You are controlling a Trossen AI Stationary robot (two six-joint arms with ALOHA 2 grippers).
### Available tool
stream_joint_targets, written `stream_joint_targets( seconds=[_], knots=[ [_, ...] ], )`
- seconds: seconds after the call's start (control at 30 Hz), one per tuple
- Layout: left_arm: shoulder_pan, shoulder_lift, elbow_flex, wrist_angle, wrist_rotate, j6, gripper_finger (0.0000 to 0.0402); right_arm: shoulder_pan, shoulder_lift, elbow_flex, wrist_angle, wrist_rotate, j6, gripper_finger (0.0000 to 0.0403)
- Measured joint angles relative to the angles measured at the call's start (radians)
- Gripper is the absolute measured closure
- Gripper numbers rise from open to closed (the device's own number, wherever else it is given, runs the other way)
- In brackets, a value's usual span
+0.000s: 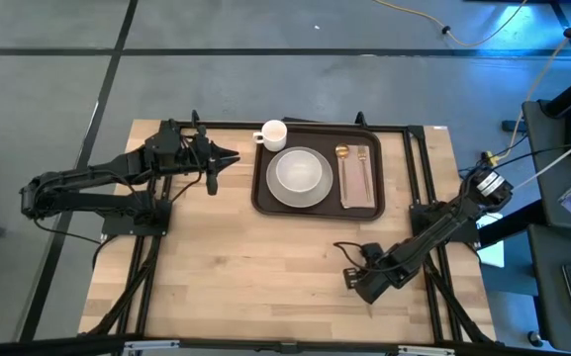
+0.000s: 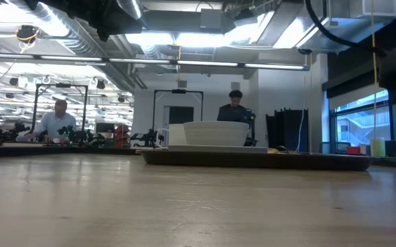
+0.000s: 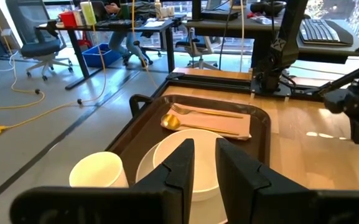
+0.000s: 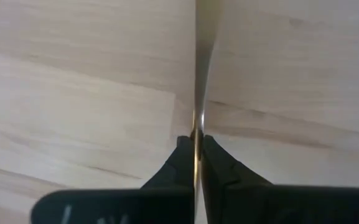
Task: Set up tray
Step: Put the gold table knife to the right of the gold fork on the brown napkin on the black serving tray
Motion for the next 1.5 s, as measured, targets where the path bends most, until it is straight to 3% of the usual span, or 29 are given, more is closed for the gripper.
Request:
stream_joint_targets(
  seconds=[0.33, 0.57, 0.7, 0.9, 1.1, 1.5],
  knots=[
    [0.000, 0.000, 0.000, 0.000, 0.000, 0.006, 0.0343, 0.001, -0.059, 0.000, -0.059, 0.035, 0.004, 0.0401],
    [0.000, 0.000, 0.000, 0.004, 0.000, 0.007, 0.0343, -0.034, -0.165, 0.002, -0.112, 0.199, 0.036, 0.0401],
    [0.000, 0.000, 0.000, 0.008, 0.000, 0.002, 0.0343, -0.111, -0.250, 0.003, -0.198, 0.214, -0.008, 0.0401],
    [0.000, 0.001, 0.000, 0.007, 0.000, 0.000, 0.0343, -0.306, -0.378, 0.003, -0.305, 0.214, -0.201, 0.0401],
    [0.000, 0.000, 0.000, 0.008, 0.000, -0.012, 0.0343, -0.576, -0.456, 0.003, -0.331, 0.168, -0.490, 0.0401],
    [0.000, 0.001, 0.000, 0.008, 0.000, -0.013, 0.0343, -1.116, -0.426, 0.004, -0.299, 0.009, -0.997, 0.0401]
  ],
)
